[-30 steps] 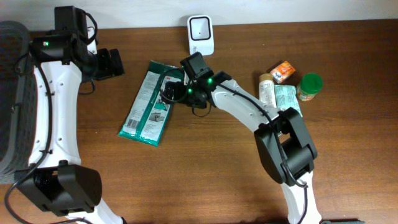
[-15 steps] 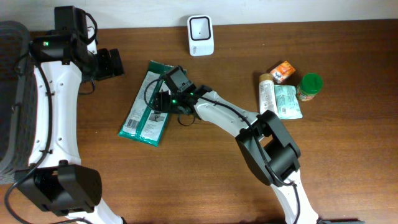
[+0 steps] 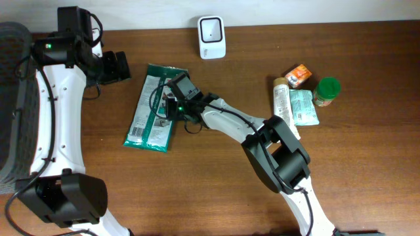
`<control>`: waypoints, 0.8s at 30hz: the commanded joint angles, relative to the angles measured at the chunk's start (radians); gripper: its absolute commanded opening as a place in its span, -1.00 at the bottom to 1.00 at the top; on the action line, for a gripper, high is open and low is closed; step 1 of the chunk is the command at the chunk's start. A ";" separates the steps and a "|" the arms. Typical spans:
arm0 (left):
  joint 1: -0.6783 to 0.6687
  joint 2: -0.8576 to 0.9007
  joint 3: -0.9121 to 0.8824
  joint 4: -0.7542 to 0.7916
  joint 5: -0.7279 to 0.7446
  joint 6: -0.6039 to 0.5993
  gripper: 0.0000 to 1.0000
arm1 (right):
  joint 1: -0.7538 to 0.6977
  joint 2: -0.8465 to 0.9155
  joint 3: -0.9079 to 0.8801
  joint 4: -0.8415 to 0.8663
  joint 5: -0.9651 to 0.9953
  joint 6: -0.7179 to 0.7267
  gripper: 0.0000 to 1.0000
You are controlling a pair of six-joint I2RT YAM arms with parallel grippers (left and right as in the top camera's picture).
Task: Scan the item barcode
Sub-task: 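Reach the right gripper to the green gloves package and grasp it, then drag the gloves package toward table center with the right gripper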
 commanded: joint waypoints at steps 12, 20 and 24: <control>0.000 -0.012 0.007 0.001 -0.007 0.008 0.98 | -0.181 -0.160 -0.016 -0.562 -0.042 -0.093 -0.92; 0.000 -0.012 0.007 0.001 -0.007 0.008 0.98 | -0.235 -0.272 0.072 -0.670 -0.027 -0.467 0.08; 0.000 -0.012 0.007 0.001 -0.007 0.008 0.98 | -0.224 -0.240 0.066 -0.607 -0.023 -0.289 0.20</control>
